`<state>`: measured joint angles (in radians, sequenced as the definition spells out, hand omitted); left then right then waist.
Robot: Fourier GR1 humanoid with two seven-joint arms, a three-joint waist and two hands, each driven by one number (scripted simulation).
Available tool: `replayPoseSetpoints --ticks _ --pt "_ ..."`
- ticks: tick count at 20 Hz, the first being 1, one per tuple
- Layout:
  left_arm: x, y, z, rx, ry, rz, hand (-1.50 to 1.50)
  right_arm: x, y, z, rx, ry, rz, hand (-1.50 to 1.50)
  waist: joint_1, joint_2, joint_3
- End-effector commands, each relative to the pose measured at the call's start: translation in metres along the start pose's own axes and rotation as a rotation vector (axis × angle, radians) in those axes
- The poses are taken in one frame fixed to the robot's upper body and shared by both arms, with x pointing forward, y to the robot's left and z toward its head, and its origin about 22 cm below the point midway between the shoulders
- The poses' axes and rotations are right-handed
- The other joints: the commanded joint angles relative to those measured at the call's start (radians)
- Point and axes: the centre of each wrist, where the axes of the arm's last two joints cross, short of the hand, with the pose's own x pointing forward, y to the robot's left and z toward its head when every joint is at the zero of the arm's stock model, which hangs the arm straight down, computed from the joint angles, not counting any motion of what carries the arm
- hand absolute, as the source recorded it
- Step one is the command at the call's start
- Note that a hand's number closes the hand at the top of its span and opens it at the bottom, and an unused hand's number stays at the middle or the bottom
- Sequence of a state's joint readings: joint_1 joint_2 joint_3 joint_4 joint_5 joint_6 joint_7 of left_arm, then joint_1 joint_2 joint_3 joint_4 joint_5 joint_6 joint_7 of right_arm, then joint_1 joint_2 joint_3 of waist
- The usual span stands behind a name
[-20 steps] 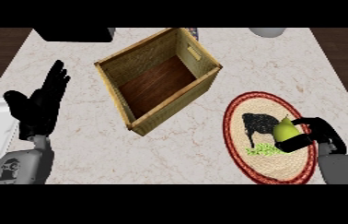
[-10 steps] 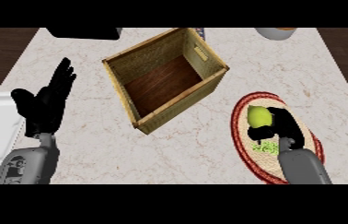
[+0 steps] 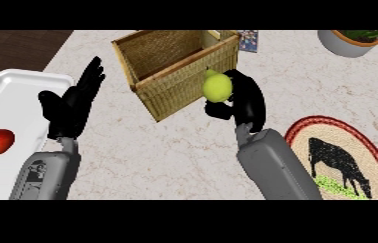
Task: Pick the pear from the placemat and place it in the basket
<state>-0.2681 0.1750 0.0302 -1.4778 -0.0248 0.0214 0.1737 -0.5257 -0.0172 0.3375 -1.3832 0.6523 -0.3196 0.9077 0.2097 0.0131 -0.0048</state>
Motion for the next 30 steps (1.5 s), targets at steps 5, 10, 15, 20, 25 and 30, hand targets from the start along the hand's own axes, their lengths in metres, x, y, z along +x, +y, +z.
replayPoseSetpoints --ticks 5,10,15,20,25,30 --pt "0.012 -0.015 -0.01 -0.051 -0.032 -0.016 0.0 0.078 0.01 0.029 -0.242 -0.276 -0.19 1.5 0.032 0.002 -0.002" --pt "0.01 -0.024 -0.012 -0.068 -0.018 -0.016 0.0 0.107 0.015 0.023 -0.351 -0.284 -0.177 1.5 0.028 0.007 -0.006" --pt "0.007 -0.018 -0.015 -0.047 -0.006 -0.025 0.0 0.141 0.009 0.02 -0.428 -0.275 -0.183 1.5 0.021 0.002 -0.008" --pt "0.008 -0.021 -0.016 -0.037 -0.002 -0.017 0.0 0.171 -0.005 0.014 -0.518 -0.275 -0.263 1.5 0.006 -0.001 -0.005" --pt "0.008 -0.018 -0.02 -0.019 -0.002 -0.019 0.0 0.2 -0.016 0.006 -0.594 -0.238 -0.235 1.5 -0.013 0.005 -0.007" --pt "0.009 -0.008 -0.021 0.006 -0.002 -0.017 0.0 0.219 -0.021 -0.003 -0.661 -0.171 -0.194 1.5 -0.023 0.001 -0.007"
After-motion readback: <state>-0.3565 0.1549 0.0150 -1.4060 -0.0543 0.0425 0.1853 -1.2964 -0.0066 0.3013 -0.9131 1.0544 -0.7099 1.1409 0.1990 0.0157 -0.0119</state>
